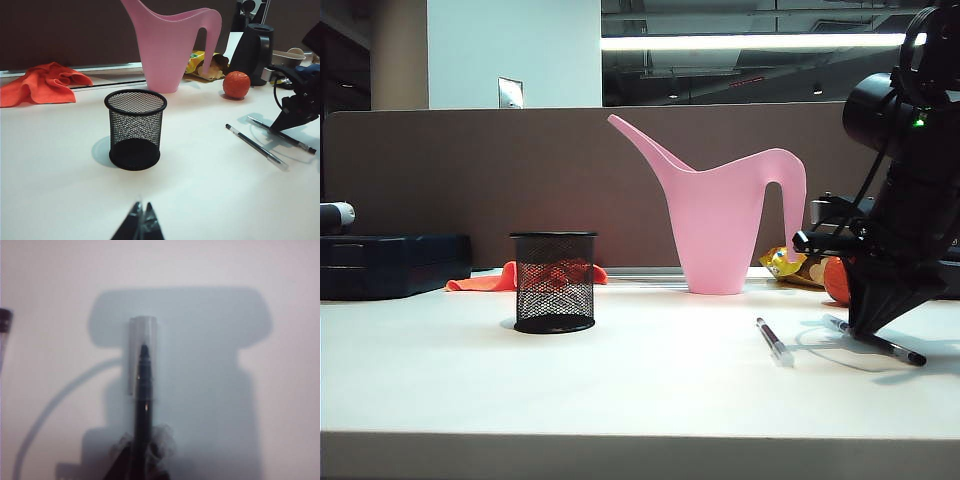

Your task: Pick up a few water-based pens and put them in the pen basket.

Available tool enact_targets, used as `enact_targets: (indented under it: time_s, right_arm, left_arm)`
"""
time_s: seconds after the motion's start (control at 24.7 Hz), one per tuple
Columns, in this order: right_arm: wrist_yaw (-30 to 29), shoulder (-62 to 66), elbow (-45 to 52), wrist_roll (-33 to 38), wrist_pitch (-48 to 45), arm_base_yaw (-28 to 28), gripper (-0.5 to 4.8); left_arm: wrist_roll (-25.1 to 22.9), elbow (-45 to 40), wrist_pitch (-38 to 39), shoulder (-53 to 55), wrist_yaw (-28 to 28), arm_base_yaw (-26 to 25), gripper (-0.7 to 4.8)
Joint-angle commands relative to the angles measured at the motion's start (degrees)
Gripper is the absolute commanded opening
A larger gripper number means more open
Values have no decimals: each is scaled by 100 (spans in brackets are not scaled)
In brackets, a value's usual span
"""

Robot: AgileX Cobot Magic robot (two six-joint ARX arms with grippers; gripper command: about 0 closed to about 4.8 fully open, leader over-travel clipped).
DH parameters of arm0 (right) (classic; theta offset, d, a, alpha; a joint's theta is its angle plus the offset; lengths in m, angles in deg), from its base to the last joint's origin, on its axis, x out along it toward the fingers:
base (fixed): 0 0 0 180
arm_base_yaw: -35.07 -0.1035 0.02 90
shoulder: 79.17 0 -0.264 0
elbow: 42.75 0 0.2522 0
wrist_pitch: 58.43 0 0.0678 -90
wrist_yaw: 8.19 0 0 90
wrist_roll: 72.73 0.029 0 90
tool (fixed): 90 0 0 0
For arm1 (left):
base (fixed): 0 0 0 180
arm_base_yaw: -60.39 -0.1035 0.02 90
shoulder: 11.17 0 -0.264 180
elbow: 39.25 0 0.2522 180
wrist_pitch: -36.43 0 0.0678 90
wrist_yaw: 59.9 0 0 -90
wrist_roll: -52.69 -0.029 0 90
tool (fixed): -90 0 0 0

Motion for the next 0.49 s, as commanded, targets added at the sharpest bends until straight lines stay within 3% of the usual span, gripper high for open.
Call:
enact_targets:
  time_s: [0.04, 0.2, 0.49]
  right_arm:
    - [-236, 35, -24, 4, 299, -15, -7]
    - [-907, -35, -306, 2, 354, -17, -7]
    - [-1235, -511, -555, -17, -11, -46, -7]
  left_arm:
    - [-15, 15, -31, 4, -28, -4, -4]
    - [-15, 15, -31, 4, -28, -4, -4]
    - [-15, 15, -31, 4, -28, -4, -4]
